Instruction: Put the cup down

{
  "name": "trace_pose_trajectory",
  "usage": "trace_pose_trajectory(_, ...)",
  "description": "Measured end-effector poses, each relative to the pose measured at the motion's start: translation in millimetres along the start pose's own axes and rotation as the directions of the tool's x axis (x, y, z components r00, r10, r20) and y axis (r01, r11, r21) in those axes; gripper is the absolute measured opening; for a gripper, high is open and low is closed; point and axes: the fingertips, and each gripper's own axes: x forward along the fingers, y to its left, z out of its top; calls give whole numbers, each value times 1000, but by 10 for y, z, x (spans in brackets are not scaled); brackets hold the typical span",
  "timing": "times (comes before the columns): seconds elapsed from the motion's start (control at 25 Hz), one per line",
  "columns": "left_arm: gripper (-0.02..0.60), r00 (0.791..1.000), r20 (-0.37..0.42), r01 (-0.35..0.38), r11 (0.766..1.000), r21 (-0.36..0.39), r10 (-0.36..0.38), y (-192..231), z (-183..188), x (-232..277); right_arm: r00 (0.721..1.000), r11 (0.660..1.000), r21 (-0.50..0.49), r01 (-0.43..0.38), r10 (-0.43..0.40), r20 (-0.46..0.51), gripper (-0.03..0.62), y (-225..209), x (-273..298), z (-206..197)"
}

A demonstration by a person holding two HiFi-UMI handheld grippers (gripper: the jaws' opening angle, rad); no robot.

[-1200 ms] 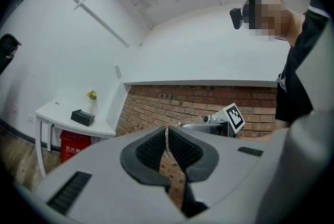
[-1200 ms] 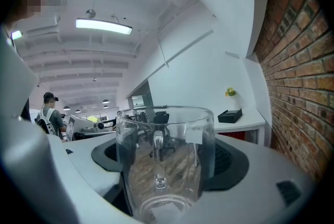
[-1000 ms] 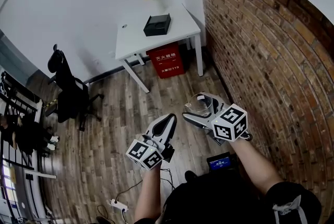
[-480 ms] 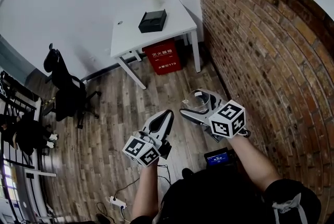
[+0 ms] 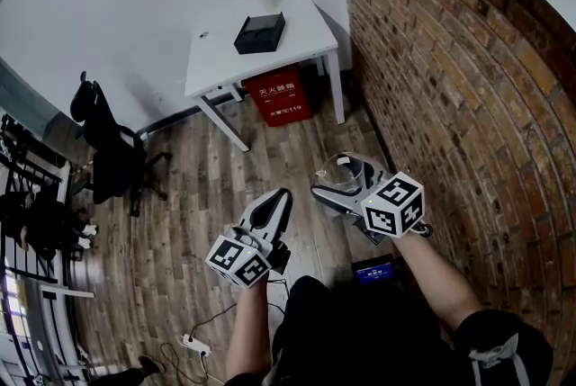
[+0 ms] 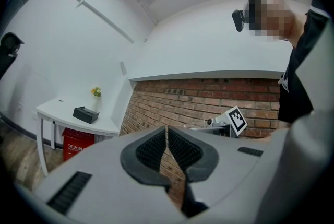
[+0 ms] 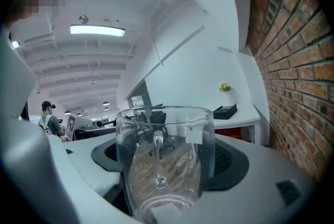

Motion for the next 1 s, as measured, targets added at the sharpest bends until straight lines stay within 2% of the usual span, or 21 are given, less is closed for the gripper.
trace_pose_trajectory(0.2, 23, 1000, 2, -28, 1000, -7, 28, 261, -7, 125, 1000, 1000, 18, 11, -11, -9, 416, -270, 119, -8)
trace_pose_trajectory(0.36, 23, 999, 6, -38, 999, -22, 38, 650, 11, 246, 1000, 999, 31, 24, -24, -20, 416, -494, 398, 1)
trace_pose_trajectory(0.56, 23, 1000, 17, -14, 999, -38, 15, 1308, 130, 528, 998, 998, 34, 59, -58, -32, 416, -865, 932, 112)
trace_pose_trajectory(0.8, 23, 1000, 20, 22, 999, -41, -21, 2237, 489, 906, 996, 995, 42, 87, -87, -7, 416, -1325, 1751, 558)
trace_pose_trajectory(1.0, 23, 999, 27, 20, 999, -46, -19, 3015, 750, 1049, 995, 994, 40, 102, -102, 2, 416, -1586, 2418, 806)
